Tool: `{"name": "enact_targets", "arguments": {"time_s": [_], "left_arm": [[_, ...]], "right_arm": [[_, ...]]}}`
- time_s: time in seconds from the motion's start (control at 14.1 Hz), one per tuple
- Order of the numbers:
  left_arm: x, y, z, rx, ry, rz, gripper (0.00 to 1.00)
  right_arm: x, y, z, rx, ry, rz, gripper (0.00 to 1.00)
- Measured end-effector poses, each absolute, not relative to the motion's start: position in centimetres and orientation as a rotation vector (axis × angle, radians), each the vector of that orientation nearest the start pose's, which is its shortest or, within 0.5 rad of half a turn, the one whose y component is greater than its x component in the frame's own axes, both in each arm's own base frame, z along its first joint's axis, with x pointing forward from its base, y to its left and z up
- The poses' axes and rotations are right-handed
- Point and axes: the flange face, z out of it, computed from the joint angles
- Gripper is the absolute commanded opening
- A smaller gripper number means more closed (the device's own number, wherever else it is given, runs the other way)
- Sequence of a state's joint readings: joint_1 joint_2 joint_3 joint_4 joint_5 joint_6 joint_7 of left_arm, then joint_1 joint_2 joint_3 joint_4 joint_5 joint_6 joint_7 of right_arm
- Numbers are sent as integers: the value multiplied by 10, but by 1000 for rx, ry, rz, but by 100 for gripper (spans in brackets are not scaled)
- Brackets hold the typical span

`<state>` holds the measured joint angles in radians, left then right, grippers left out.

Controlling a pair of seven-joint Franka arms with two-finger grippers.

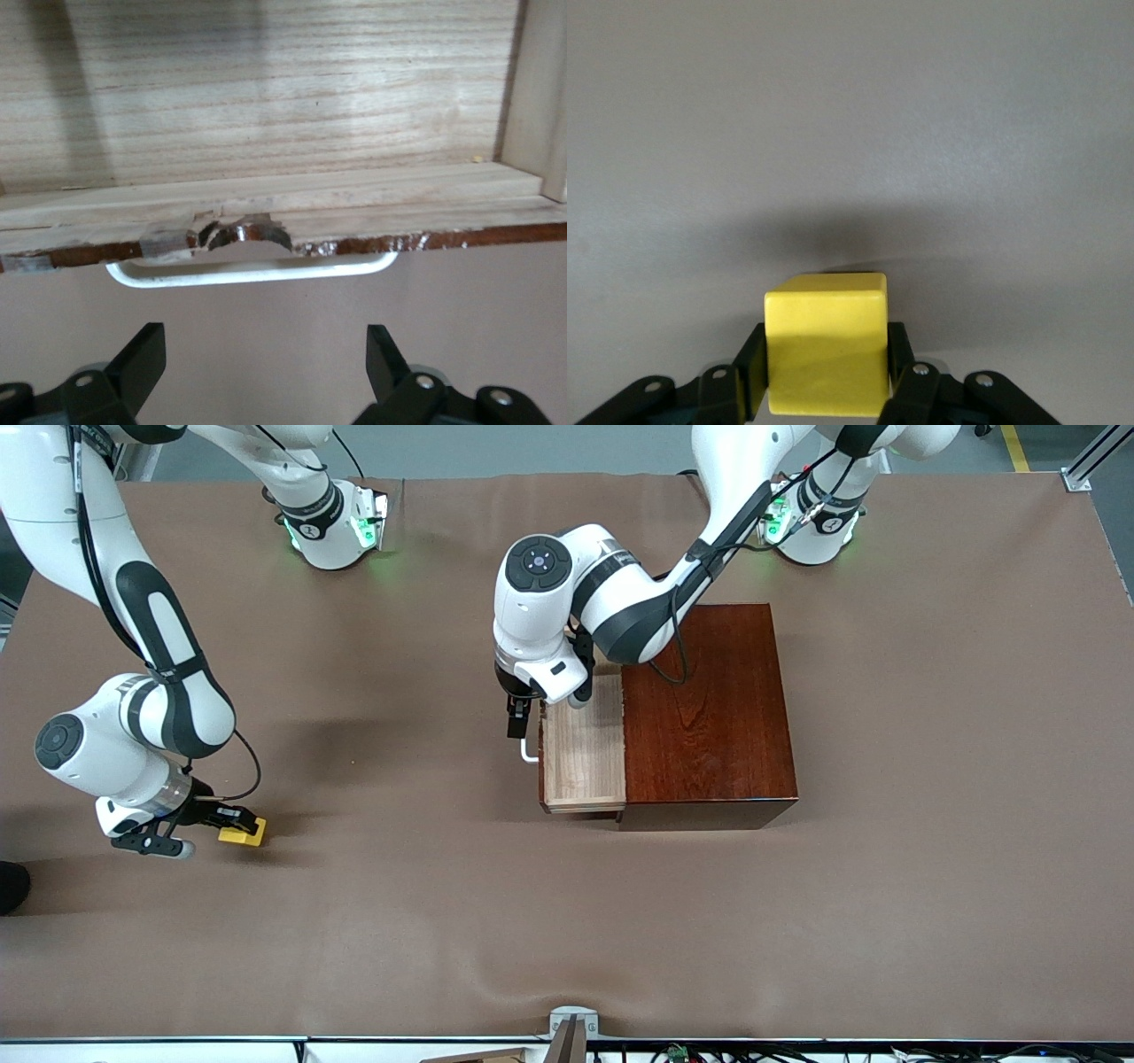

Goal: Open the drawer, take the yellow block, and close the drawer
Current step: 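Set the yellow cube on the table and open the right gripper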

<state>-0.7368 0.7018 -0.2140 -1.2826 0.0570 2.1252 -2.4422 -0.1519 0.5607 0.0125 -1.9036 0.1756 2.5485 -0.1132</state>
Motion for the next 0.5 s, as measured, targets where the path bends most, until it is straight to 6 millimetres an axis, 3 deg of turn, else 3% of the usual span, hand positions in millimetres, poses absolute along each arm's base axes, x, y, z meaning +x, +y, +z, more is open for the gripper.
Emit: {"name": "enact_targets", "arguments": {"time_s": [0.07, 0.36, 0.5], "left_arm": [[472, -587, 350, -2358, -2263, 167, 100], [470, -586, 335, -2308, -2251, 163, 100], [467, -587, 329, -2303, -2241, 163, 100]], "right_arm": [[632, -92, 207, -3027, 263, -139, 100], [632, -91, 203, -3021, 293, -113, 100], [639, -90, 213, -3016, 284, -104, 100]]}}
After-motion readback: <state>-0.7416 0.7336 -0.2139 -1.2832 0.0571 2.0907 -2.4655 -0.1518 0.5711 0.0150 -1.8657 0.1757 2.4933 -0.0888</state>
